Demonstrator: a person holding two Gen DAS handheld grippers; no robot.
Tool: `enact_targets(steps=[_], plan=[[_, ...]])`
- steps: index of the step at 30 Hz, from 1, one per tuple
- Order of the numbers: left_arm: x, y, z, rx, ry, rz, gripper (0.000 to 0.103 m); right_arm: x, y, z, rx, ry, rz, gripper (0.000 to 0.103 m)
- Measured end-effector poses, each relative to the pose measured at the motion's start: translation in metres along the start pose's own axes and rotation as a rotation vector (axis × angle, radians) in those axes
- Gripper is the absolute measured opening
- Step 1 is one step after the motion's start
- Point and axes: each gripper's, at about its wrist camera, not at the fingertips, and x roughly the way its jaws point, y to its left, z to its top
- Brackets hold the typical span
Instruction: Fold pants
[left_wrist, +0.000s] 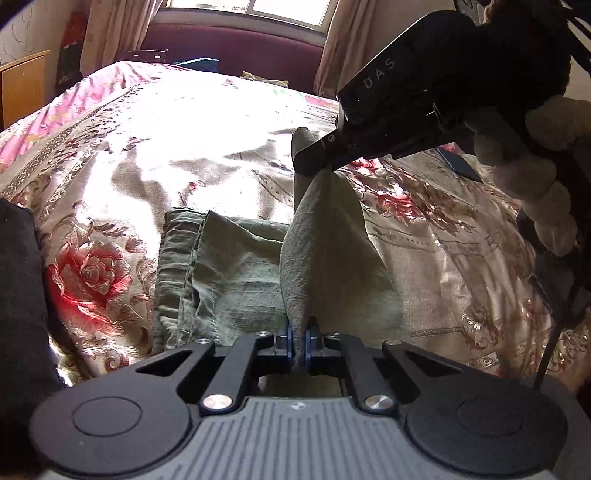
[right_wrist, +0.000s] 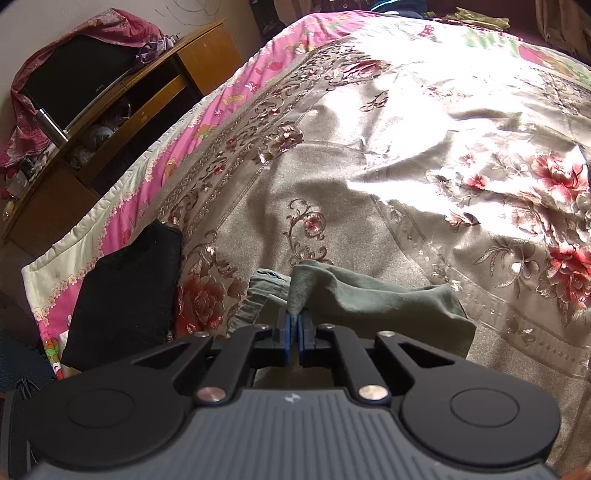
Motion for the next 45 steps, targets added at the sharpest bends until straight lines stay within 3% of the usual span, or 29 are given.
enact_targets(steps=[6,14,21,25,30,33,40,45], plan=[[-0.022,0.024,-0.004,-0.097,-0.033,0.032,0.021,0.031,0.032,0.007,-0.052,0.016,0.027,0.004],[-0.003,0.059,-0.013,-0.196,0.0,0.032,0.021,0.099,0.036,0.005,-0.004,0.083,-0.018,0.005],[0.0,0.074,-0.018,-0.233,-0.012,0.012,0.021,0.111,0.048,0.009,-0.042,0.068,-0.035,0.005],[0.005,0.083,-0.025,-0.275,-0.004,-0.009,0.022,0.12,0.064,0.009,-0.13,0.07,-0.069,0.015],[-0.003,0.094,-0.028,-0.317,-0.006,-0.032,0.027,0.115,0.063,0.027,-0.08,0.025,-0.017,0.017],[-0.011,0.096,-0.026,-0.3,-0.016,0.004,0.029,0.1,0.055,0.031,-0.059,-0.025,-0.028,0.017],[-0.028,0.092,-0.021,-0.206,-0.059,0.101,0.029,0.047,0.016,-0.006,-0.007,-0.113,-0.035,0.024],[-0.03,0.087,-0.016,-0.173,-0.076,0.127,0.029,0.056,0.024,-0.021,-0.059,-0.063,0.02,0.025]])
